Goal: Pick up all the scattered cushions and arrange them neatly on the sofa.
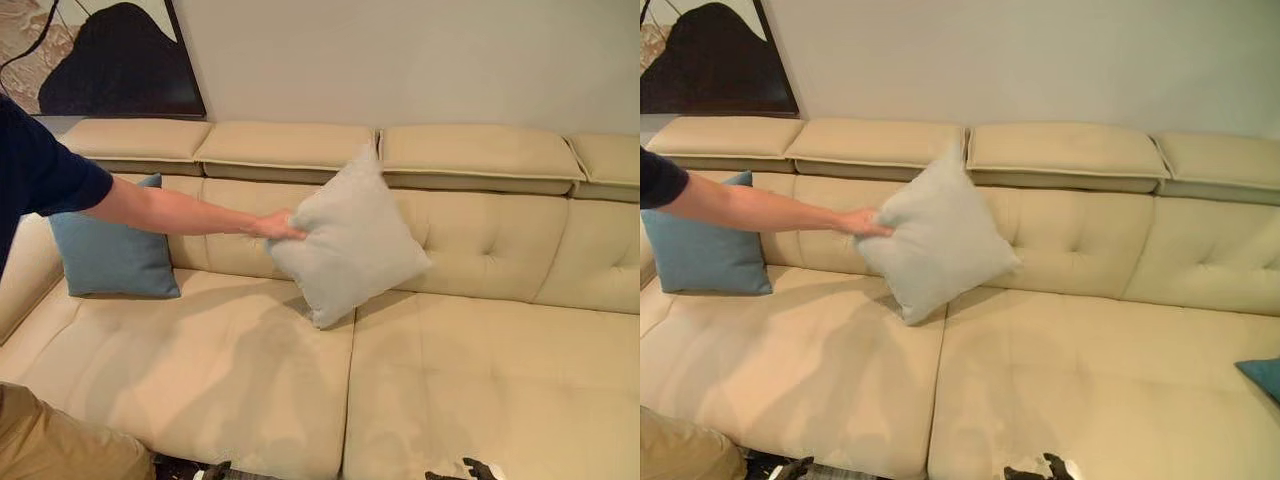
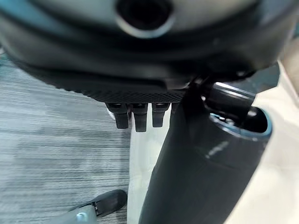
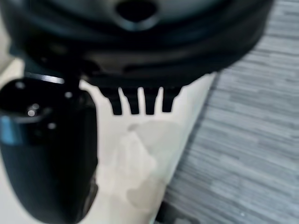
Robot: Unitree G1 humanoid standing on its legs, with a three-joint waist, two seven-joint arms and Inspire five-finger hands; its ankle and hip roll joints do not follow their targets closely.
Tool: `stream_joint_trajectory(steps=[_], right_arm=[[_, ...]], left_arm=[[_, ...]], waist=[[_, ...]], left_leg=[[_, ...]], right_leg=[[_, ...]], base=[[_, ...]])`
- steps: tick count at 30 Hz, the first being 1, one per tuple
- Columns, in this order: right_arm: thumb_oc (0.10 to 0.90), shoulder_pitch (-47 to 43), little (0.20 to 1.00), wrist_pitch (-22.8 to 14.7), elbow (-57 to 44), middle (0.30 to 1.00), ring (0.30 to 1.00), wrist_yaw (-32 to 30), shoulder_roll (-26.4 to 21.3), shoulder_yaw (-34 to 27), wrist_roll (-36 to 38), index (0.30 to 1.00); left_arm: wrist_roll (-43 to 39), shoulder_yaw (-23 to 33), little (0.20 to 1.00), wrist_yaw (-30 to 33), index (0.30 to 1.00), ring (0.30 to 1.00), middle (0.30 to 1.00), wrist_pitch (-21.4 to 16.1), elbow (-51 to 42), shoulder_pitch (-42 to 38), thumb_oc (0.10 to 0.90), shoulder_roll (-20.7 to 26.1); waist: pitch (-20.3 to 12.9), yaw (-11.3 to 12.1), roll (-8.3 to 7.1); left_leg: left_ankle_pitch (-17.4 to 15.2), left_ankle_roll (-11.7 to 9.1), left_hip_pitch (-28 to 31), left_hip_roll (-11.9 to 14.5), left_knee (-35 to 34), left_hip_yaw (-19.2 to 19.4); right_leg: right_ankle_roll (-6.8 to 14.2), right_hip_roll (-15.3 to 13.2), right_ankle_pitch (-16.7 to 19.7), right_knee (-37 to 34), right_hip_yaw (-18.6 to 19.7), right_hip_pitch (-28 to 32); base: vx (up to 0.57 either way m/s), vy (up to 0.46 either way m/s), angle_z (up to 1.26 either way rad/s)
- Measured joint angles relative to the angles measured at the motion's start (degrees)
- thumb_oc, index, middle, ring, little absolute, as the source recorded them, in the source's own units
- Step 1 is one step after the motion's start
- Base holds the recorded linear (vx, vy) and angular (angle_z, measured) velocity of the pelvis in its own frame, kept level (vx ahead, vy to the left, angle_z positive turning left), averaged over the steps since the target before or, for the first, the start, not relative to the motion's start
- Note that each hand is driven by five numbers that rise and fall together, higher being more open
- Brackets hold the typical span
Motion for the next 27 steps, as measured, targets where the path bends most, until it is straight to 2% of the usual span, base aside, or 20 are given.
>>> stream_joint_trajectory(steps=[15,27], right_arm=[[0.8,-0.1,0.9,0.4,1.4,0.9,0.9,0.0,0.0,0.0,0.0,0.9],[0.8,-0.5,0.9,0.5,1.4,0.9,0.9,0.0,0.0,0.1,0.0,0.9]], left_arm=[[0.1,-1.5,0.9,0.0,0.9,0.9,0.9,0.0,0.3,-0.3,0.8,-0.2],[0.1,-1.5,0.9,0.0,0.9,0.9,0.9,0.0,0.5,-0.7,0.8,-0.2]], waist=[[0.6,0.1,-0.23],[1.7,0.1,-0.47]], left_leg=[[-0.9,-0.1,2.7,0.2,0.0,1.4],[-1.0,-0.1,2.7,0.3,0.0,1.4]], right_leg=[[-0.2,0.1,-0.6,0.0,1.2,1.8],[-0.3,0.2,-0.7,0.0,1.3,2.1]], base=[[0.0,0.017,-0.04],[0.0,0.001,0.0]])
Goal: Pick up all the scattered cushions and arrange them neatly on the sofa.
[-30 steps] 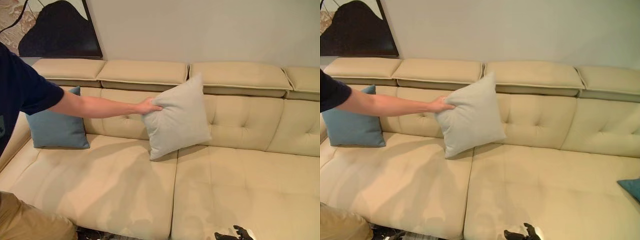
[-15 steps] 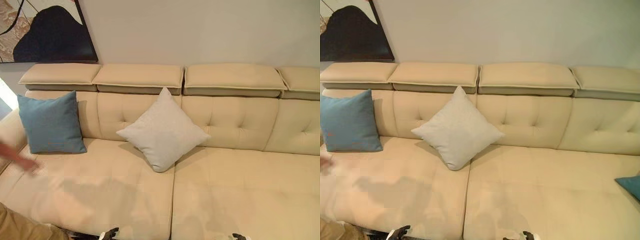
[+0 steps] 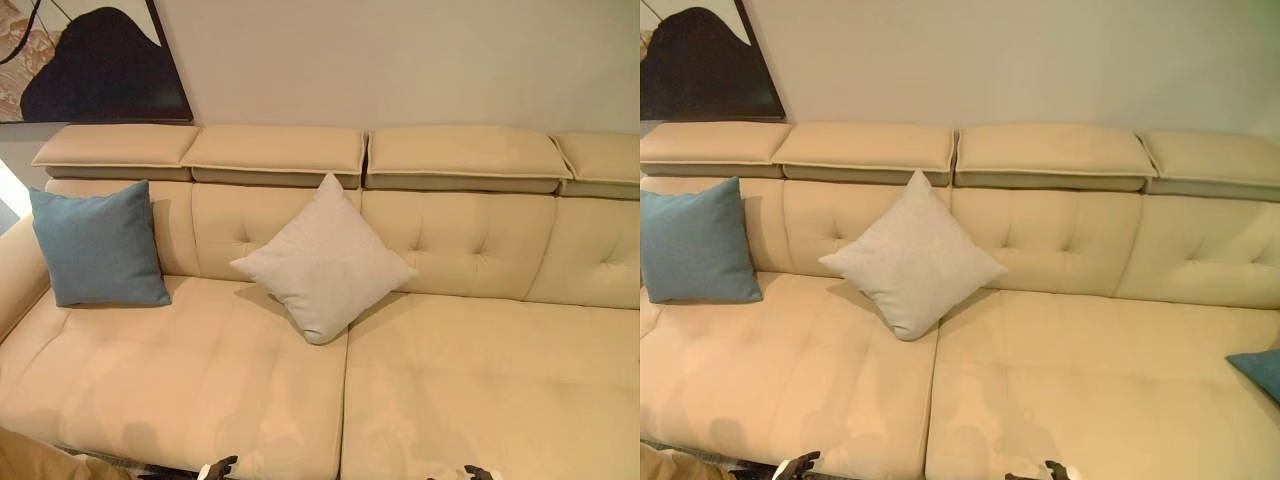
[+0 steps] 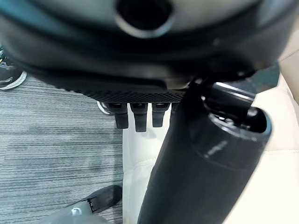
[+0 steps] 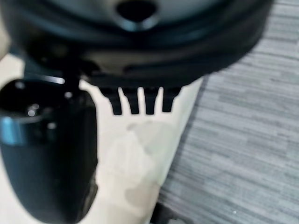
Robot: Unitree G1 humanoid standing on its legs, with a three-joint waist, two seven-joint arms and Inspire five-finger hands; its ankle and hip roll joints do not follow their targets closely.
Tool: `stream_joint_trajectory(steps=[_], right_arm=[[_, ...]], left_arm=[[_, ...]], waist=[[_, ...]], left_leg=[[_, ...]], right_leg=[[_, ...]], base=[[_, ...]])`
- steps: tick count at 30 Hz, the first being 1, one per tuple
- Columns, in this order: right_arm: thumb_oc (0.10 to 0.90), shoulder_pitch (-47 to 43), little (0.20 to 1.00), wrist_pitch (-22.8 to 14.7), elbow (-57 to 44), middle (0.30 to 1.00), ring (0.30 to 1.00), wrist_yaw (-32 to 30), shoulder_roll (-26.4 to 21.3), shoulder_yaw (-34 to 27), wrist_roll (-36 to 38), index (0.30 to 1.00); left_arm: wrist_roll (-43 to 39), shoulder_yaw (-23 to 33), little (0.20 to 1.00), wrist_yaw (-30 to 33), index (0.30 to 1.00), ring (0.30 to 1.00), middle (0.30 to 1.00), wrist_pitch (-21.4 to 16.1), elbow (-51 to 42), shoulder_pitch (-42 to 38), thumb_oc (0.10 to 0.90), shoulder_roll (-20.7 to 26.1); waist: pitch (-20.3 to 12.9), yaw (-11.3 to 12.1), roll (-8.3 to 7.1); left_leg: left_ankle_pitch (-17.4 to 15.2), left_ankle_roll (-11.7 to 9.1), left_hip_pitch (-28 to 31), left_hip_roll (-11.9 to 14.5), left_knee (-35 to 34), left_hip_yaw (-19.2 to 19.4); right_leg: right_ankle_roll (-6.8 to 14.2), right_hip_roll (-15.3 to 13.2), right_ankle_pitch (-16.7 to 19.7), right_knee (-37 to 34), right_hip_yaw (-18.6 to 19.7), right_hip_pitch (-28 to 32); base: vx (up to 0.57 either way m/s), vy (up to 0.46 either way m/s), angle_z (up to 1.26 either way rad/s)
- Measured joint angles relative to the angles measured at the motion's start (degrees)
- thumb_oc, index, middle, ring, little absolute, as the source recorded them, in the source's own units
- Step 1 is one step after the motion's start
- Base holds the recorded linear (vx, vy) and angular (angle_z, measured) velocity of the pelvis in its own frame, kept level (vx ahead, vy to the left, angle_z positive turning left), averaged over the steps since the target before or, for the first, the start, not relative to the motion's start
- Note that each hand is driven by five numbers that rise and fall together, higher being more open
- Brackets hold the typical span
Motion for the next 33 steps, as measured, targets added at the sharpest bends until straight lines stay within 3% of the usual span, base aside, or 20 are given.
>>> stream_joint_trajectory(steps=[18,23,26,28,29,30,33], right_arm=[[0.8,-2.8,0.9,0.0,0.1,0.9,0.9,0.0,-0.1,1.0,0.0,0.9],[0.8,-4.9,0.9,0.0,0.4,0.9,0.9,-0.1,-0.3,1.0,0.0,0.9],[0.8,-6.4,0.9,0.1,0.6,0.9,0.9,-0.4,-0.5,1.0,0.6,0.9],[0.8,-5.9,0.9,0.1,0.7,0.9,0.9,-0.4,-0.7,0.8,0.7,0.9],[0.8,-5.5,0.9,0.1,0.7,0.9,0.9,-0.4,-0.9,0.8,0.7,0.9],[0.8,-5.5,0.9,0.1,0.8,0.9,0.9,-0.4,-0.9,0.9,0.7,0.9],[0.8,-6.0,0.9,0.2,1.2,0.9,0.9,-0.4,0.6,0.9,0.7,0.9]], left_arm=[[-0.2,-0.2,0.9,0.0,0.9,0.9,0.9,0.0,0.1,-1.6,0.8,0.0],[-0.3,-0.6,0.9,0.0,0.9,0.9,0.9,0.0,0.1,-4.8,0.8,-0.1],[-1.4,-0.7,0.9,0.0,0.9,0.9,0.9,0.0,-0.1,-6.1,0.8,-0.1],[-2.5,-0.7,0.9,0.0,0.9,0.9,0.9,0.0,-0.6,-6.6,0.8,-0.2],[-2.7,-0.7,0.9,0.1,0.9,0.9,0.9,0.0,-0.8,-6.5,0.8,-0.4],[-3.0,-0.7,0.9,0.1,0.9,0.9,0.9,0.0,-0.8,-6.5,0.8,-0.5],[-4.7,-0.7,0.9,0.4,0.9,0.9,0.9,-0.1,-5.3,-8.1,0.8,0.5]], waist=[[0.7,0.6,0.15],[4.0,1.5,-0.62],[5.2,1.5,-2.65],[5.1,1.3,-2.46],[4.4,1.2,-1.3],[4.4,1.1,-1.2],[4.1,1.1,-3.58]], left_leg=[[0.4,-0.7,-3.7,0.1,2.4,-3.1],[0.7,-1.4,-7.0,0.0,7.3,-3.9],[-0.1,-2.3,-9.9,-0.8,9.7,-3.7],[0.0,-2.3,-10.1,0.2,7.6,-3.7],[1.1,-2.4,-9.4,1.3,6.3,-3.7],[0.8,-1.9,-8.8,1.8,5.2,-3.7],[1.8,0.1,-5.9,-1.1,0.7,-1.1]], right_leg=[[-0.7,0.3,-1.0,0.1,-2.9,-1.0],[-1.6,0.0,-1.2,0.0,-3.3,-1.2],[-3.0,-1.7,-1.2,0.0,-4.1,-1.3],[-2.6,-1.6,-1.4,0.1,-4.5,-1.4],[-2.1,-0.9,-1.2,0.1,-4.4,-1.4],[-1.6,-0.6,-1.1,0.1,-4.2,-1.5],[0.9,-3.9,-1.8,1.6,-1.5,-2.8]], base=[[0.0,-0.036,0.1],[0.04,0.039,0.11],[0.09,0.09,0.11],[0.14,0.146,0.09],[0.18,0.218,-0.11],[0.15,0.179,-0.38],[0.06,0.148,-0.34]])
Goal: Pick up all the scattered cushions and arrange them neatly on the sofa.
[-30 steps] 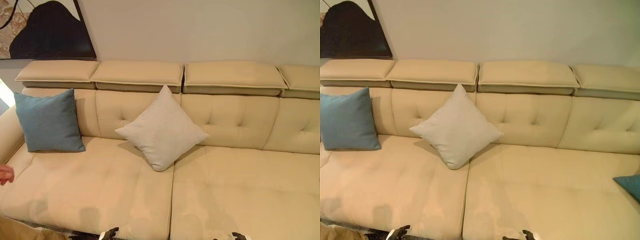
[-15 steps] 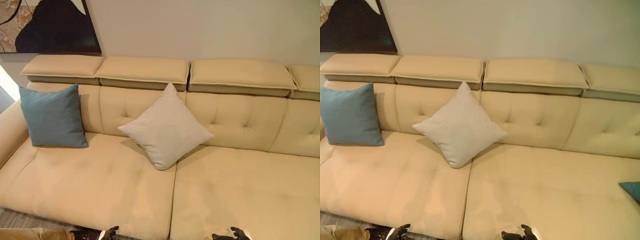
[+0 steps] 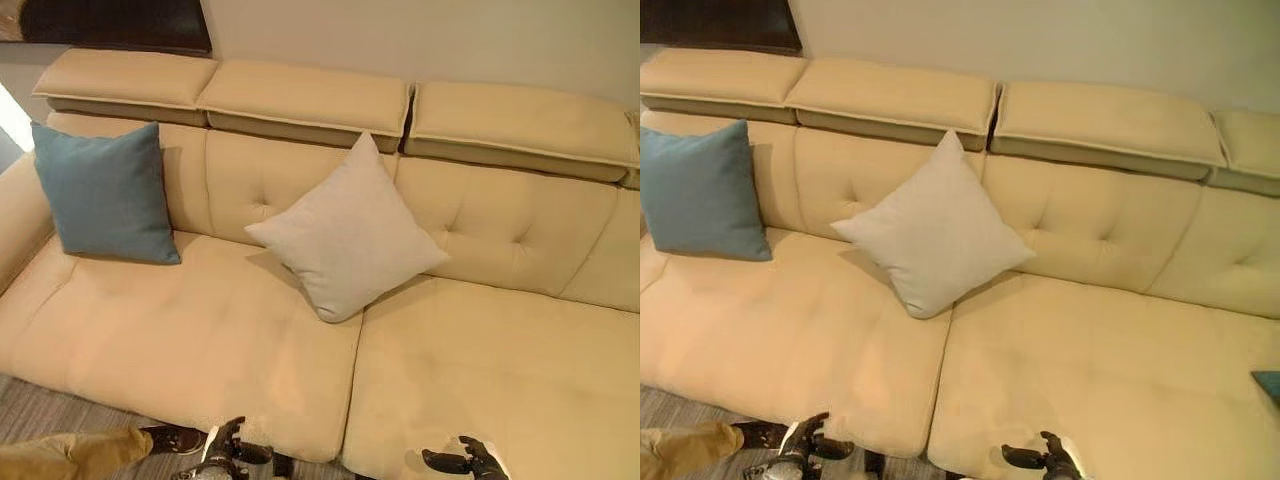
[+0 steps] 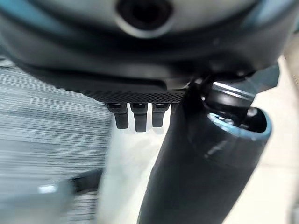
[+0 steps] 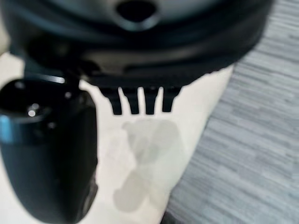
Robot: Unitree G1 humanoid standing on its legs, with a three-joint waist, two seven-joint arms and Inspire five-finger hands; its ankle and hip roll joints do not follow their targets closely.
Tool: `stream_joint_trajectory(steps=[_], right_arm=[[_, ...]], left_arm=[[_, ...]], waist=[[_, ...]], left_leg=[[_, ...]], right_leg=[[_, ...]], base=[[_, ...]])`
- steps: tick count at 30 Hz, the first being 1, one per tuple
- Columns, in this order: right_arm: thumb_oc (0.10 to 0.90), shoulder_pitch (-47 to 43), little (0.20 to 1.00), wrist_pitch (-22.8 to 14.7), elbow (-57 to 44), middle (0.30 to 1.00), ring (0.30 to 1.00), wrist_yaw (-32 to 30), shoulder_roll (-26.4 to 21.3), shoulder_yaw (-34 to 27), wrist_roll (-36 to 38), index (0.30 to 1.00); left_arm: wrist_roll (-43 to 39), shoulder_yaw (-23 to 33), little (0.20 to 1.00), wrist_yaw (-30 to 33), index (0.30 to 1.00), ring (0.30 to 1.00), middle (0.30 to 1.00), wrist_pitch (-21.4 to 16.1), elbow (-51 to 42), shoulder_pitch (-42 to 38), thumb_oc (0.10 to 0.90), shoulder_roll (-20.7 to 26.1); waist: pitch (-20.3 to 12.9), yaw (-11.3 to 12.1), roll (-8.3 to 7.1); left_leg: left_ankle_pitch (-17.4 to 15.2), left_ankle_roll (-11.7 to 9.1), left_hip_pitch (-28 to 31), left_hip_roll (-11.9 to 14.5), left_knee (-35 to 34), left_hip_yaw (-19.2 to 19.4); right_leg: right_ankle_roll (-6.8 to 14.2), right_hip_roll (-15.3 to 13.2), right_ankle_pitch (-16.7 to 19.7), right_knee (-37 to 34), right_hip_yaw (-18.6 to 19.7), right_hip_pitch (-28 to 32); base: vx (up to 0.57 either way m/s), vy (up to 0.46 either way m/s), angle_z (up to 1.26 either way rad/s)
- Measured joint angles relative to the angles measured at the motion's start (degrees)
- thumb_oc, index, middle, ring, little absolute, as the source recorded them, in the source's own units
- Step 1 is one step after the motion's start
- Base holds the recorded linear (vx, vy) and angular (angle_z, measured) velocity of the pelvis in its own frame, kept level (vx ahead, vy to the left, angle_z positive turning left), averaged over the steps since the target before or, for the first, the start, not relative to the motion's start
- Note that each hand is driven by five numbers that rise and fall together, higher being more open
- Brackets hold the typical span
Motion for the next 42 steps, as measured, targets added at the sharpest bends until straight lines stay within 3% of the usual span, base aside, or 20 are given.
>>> stream_joint_trajectory(steps=[2,3,4,6,7,9,15,17,22,32,34,37,42], right_arm=[[0.8,0.1,0.9,0.3,-0.1,0.9,0.9,-0.1,1.3,0.4,0.0,0.9],[0.8,-0.9,0.9,0.3,-0.6,0.9,0.9,0.0,1.5,-0.2,-0.1,0.9],[0.8,-2.1,0.9,0.5,-1.5,0.9,0.9,0.0,1.5,0.1,-0.1,0.9],[0.8,-3.3,0.9,0.3,-4.2,0.9,0.9,-0.4,1.4,0.1,0.1,0.9],[0.8,-3.9,0.9,0.4,-4.3,0.9,0.9,-0.4,1.4,0.4,0.2,0.9],[0.8,-3.9,0.9,1.1,-6.4,0.9,0.9,-0.6,0.9,1.0,0.2,0.9],[0.8,-4.7,0.9,1.6,-16.6,0.9,0.9,-2.3,-2.9,0.7,0.3,0.9],[0.8,-7.1,0.9,1.4,-23.7,0.9,0.9,-4.6,-6.8,-0.9,0.3,0.9],[0.8,-14.5,0.9,1.0,-26.3,0.9,0.9,-8.2,-11.3,-1.9,0.3,0.9],[0.8,-31.1,0.9,0.8,-24.3,0.9,0.9,-11.6,-15.8,-1.0,2.3,0.9],[0.8,-36.0,0.9,0.8,-23.7,0.9,0.9,-12.5,-19.2,-0.8,2.5,0.9],[0.8,-39.7,0.9,0.8,-24.2,0.9,0.9,-14.2,-22.5,-1.1,2.5,0.9],[0.8,-45.8,0.9,0.8,-23.4,0.9,0.9,-16.0,-23.9,0.2,2.5,0.9]], left_arm=[[-0.8,-0.4,0.9,0.4,0.9,0.9,0.9,0.2,-3.2,-1.7,0.8,1.8],[-1.7,-1.4,0.9,1.2,0.9,0.9,0.9,0.1,-4.9,-1.6,0.8,2.6],[-2.3,-1.5,0.9,1.4,0.9,0.9,0.9,-0.2,-6.4,-1.6,0.8,3.4],[-3.1,-1.4,0.9,2.2,0.9,0.9,0.9,-1.3,-6.4,-3.4,0.8,4.7],[-3.3,-1.3,0.9,2.5,0.9,0.9,0.9,-1.9,-6.4,-4.8,0.8,5.4],[-3.3,-0.8,0.9,2.5,0.9,0.9,0.9,-2.3,-6.3,-5.7,0.8,5.8],[-3.3,0.3,0.9,2.5,0.9,0.9,0.9,-2.4,-6.3,0.7,0.8,5.1],[-3.3,0.7,0.9,2.5,0.9,0.9,0.9,-2.3,-6.3,4.0,0.8,4.5],[-3.5,0.7,0.9,2.4,0.9,0.9,0.9,-2.3,-7.3,5.6,0.8,3.7],[-5.6,-2.8,0.9,2.2,0.9,0.9,0.9,-3.7,-15.1,3.5,0.8,4.0],[-5.6,-3.9,0.9,2.2,0.9,0.9,0.9,-4.1,-15.5,2.3,0.8,4.6],[-5.6,-4.0,0.9,2.2,0.9,0.9,0.9,-4.3,-14.9,1.0,0.8,4.7],[-5.6,-4.4,0.9,2.3,0.9,0.9,0.9,-4.4,-14.9,0.6,0.8,4.8]], waist=[[0.1,0.1,-1.3],[0.3,1.4,-0.96],[0.6,1.9,-0.43],[0.7,0.9,-1.02],[1.1,0.8,-2.11],[1.6,0.8,-2.59],[2.1,0.5,-0.91],[2.1,0.6,-0.07],[2.3,3.2,0.61],[3.3,6.7,0.95],[4.8,7.9,0.86],[5.8,7.9,0.88],[6.0,8.2,0.75]], left_leg=[[-0.6,0.9,0.6,-1.7,0.6,0.8],[-1.9,2.8,0.5,-0.9,1.0,2.9],[-1.8,2.6,0.2,0.4,1.4,4.5],[-2.7,2.6,0.5,-0.7,1.6,5.0],[-2.8,2.6,0.5,-1.9,1.2,5.0],[-2.4,2.8,-0.5,-2.5,1.2,4.3],[-1.5,2.7,-1.6,-2.2,0.3,3.3],[-0.8,2.4,-4.0,-2.2,0.0,2.0],[-0.1,1.9,-6.7,-1.4,-0.1,0.3],[2.0,1.2,-13.0,-1.0,-0.5,-2.8],[2.4,1.0,-14.6,-1.1,-0.5,-3.7],[2.8,0.7,-16.1,-1.1,-0.5,-4.7],[2.8,0.7,-16.9,-1.3,-0.5,-6.7]], right_leg=[[1.7,-1.1,0.0,1.5,0.4,-1.1],[2.3,-0.9,-0.3,5.6,1.2,-4.0],[2.9,-0.4,-0.6,10.2,2.3,-7.0],[4.5,-1.4,-2.3,14.8,2.5,-9.4],[4.1,-2.6,-3.3,13.8,1.6,-9.4],[3.7,-2.9,-2.9,9.9,1.5,-8.0],[2.9,-2.1,0.8,2.7,-0.1,-5.4],[2.5,-1.7,2.9,-1.4,-1.6,-5.4],[2.2,-0.8,2.9,-1.4,-2.6,-7.4],[2.0,-0.1,3.0,-1.4,-4.7,-12.3],[2.0,0.0,3.0,-1.4,-4.9,-13.3],[2.0,0.1,3.0,-1.4,-5.9,-14.2],[2.3,0.0,2.8,-1.4,-6.0,-14.2]], base=[[0.02,0.335,-0.35],[-0.05,0.137,-0.89],[0.02,0.073,-0.97],[0.09,0.045,-0.44],[0.12,-0.011,-0.05],[0.08,-0.014,0.11],[0.04,-0.028,0.12],[0.01,-0.013,0.25],[0.01,-0.012,0.17],[0.03,-0.018,0.16],[0.07,-0.027,0.17],[0.07,-0.012,0.2],[0.05,-0.01,0.18]])
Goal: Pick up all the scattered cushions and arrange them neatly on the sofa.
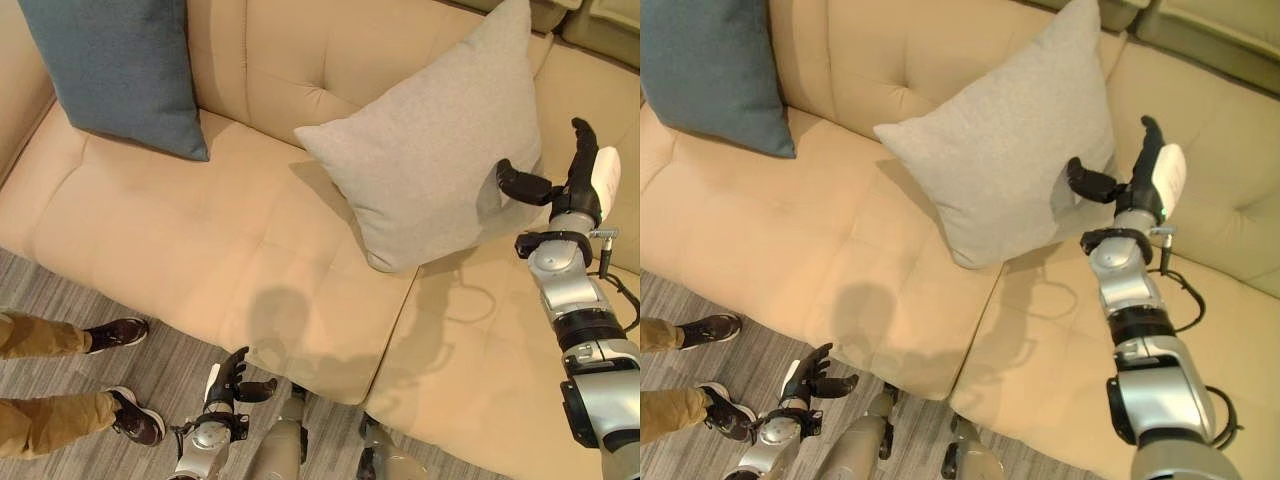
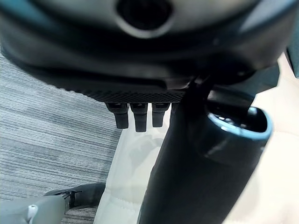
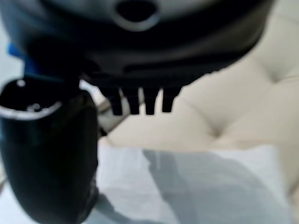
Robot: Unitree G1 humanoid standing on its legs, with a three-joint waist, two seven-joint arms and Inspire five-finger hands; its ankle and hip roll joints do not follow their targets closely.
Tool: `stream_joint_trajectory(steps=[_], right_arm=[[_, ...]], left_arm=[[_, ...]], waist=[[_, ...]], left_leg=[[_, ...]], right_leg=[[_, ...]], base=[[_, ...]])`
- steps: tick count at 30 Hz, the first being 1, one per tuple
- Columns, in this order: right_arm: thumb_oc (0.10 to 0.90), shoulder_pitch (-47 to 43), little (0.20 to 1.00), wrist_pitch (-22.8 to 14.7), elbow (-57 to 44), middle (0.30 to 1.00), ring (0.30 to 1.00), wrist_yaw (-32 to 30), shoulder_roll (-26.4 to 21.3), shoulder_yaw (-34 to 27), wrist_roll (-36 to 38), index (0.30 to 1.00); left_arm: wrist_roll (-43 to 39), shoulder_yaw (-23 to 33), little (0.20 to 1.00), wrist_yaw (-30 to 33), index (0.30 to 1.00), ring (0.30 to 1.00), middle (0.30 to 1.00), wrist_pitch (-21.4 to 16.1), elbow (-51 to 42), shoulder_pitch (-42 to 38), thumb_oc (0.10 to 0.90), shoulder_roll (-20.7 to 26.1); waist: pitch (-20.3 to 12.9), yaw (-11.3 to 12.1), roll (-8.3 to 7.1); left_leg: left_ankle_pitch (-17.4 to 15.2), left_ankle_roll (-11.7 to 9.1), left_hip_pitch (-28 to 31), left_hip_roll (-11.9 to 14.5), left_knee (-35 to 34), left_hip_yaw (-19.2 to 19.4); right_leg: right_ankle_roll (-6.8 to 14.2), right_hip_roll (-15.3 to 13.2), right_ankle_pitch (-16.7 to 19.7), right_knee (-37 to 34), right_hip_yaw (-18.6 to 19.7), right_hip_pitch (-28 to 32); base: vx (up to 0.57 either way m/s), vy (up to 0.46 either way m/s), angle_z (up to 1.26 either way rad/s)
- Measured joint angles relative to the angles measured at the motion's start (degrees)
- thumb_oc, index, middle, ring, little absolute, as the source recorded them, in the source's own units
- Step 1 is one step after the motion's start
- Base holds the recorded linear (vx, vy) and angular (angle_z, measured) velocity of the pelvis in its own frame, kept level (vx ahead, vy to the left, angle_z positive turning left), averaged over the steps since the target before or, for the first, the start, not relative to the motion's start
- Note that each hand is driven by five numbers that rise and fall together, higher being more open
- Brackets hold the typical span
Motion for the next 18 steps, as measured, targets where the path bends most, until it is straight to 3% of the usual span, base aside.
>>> stream_joint_trajectory(steps=[6,13,14,15,18], right_arm=[[0.8,-9.1,0.9,-1.0,12.7,0.9,0.9,2.7,-0.6,10.8,1.5,0.9],[0.8,-11.1,0.9,-1.6,15.5,0.9,0.9,5.7,-0.3,13.4,2.7,0.9],[0.555,-11.1,0.533,-1.6,15.4,0.533,0.533,6.2,-0.3,13.4,3.3,0.533],[0.4,-11.2,0.3,-1.6,15.4,0.3,0.3,6.4,-0.2,13.4,3.7,0.3],[0.4,-11.5,0.3,-1.6,15.1,0.3,0.3,6.3,-0.2,13.3,4.1,0.3]], left_arm=[[-0.1,-0.5,0.9,0.0,0.9,0.9,0.9,-0.8,0.2,-0.8,0.8,0.9],[-1.7,-2.3,0.9,0.0,0.9,0.9,0.9,-1.0,0.5,-2.2,0.8,1.6],[-1.9,-2.3,0.9,0.0,0.9,0.9,0.9,-1.1,0.5,-2.3,0.8,1.6],[-2.3,-2.3,0.9,0.0,0.9,0.9,0.9,-1.2,0.4,-2.5,0.8,1.6],[-2.3,-2.3,0.9,0.0,0.9,0.9,0.9,-1.2,0.4,-2.6,0.8,1.7]], waist=[[0.0,0.2,-0.01],[0.0,0.5,-0.01],[0.0,0.5,-0.01],[0.0,0.5,-0.01],[0.0,0.4,0.0]], left_leg=[[0.0,-0.1,-1.2,-0.2,0.0,-0.6],[0.1,-0.1,-1.7,-0.2,0.0,0.0],[0.2,-0.2,-1.7,-0.1,0.0,0.0],[0.2,-0.3,-1.8,0.0,0.0,0.0],[0.4,-0.5,-2.1,0.1,0.0,-0.1]], right_leg=[[0.2,-0.1,-0.1,0.0,0.2,-0.9],[0.3,-0.1,-0.2,0.0,1.4,-1.8],[0.3,-0.1,-0.2,0.0,1.4,-1.8],[0.3,0.0,-0.2,0.0,1.4,-1.9],[0.3,0.1,-0.2,0.0,1.4,-2.2]], base=[[0.01,0.003,0.04],[0.01,0.004,-0.05],[0.0,0.0,0.0],[0.0,0.0,0.0],[0.0,0.0,0.0]])
